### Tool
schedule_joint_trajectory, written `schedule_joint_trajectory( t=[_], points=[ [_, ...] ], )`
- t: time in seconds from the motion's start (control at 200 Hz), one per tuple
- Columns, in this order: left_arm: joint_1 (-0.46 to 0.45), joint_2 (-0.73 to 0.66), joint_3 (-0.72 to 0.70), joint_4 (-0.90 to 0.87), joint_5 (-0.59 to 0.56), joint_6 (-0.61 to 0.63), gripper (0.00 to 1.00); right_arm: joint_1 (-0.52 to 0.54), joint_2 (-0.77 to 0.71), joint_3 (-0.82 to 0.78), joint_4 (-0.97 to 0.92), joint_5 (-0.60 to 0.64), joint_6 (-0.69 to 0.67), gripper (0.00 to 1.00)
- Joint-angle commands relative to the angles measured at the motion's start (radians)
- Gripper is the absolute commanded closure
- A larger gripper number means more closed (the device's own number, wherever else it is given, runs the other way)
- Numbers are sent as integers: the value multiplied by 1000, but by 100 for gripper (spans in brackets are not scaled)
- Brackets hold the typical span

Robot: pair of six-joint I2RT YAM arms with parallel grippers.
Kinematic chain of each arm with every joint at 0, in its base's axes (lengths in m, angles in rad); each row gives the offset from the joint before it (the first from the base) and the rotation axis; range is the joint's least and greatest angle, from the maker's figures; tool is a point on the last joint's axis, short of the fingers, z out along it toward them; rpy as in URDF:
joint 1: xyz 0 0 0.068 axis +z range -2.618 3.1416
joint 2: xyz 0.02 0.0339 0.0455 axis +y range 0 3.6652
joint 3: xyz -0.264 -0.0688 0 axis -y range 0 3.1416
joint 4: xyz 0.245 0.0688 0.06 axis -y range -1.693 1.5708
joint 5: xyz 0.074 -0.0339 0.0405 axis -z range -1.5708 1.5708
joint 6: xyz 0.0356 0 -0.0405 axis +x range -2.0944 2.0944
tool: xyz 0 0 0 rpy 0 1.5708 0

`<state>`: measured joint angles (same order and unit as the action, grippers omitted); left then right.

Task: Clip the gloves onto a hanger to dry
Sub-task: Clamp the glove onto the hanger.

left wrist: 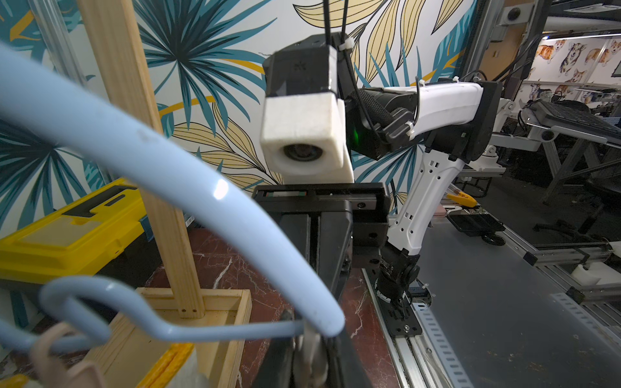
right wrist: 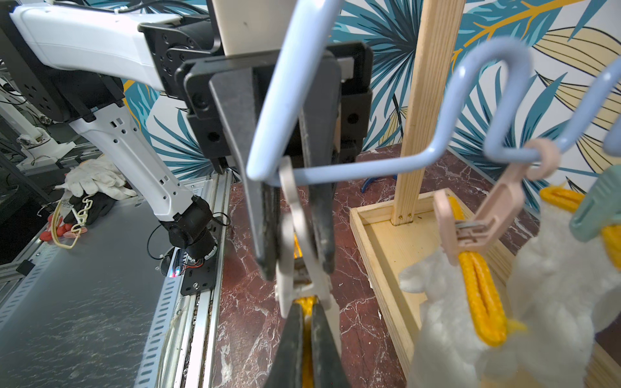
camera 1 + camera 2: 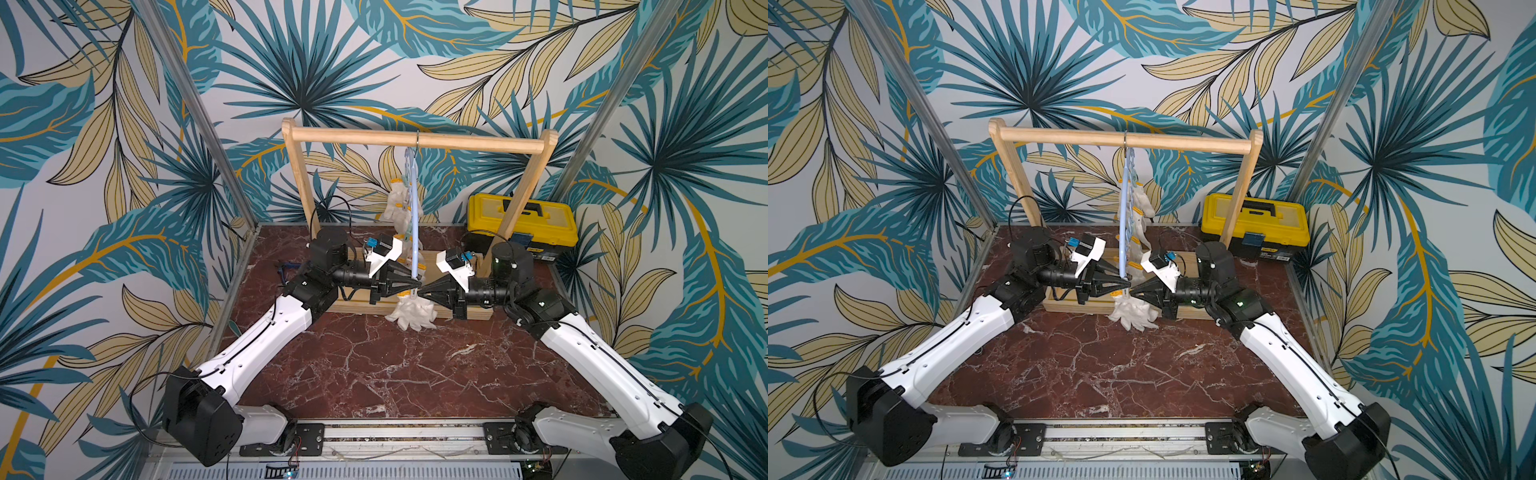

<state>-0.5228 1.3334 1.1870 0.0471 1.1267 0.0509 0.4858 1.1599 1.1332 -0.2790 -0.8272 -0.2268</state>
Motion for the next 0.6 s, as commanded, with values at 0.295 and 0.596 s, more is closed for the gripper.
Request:
schedule_joint_trajectory(
  t=[0.295, 0.596],
  points=[
    [3, -10, 27, -9, -10, 14, 100, -3, -11, -6, 93, -26, 37, 100],
    [7, -25, 22, -10, -3, 19, 100, -3, 10, -15, 84, -10, 52, 100]
  ],
)
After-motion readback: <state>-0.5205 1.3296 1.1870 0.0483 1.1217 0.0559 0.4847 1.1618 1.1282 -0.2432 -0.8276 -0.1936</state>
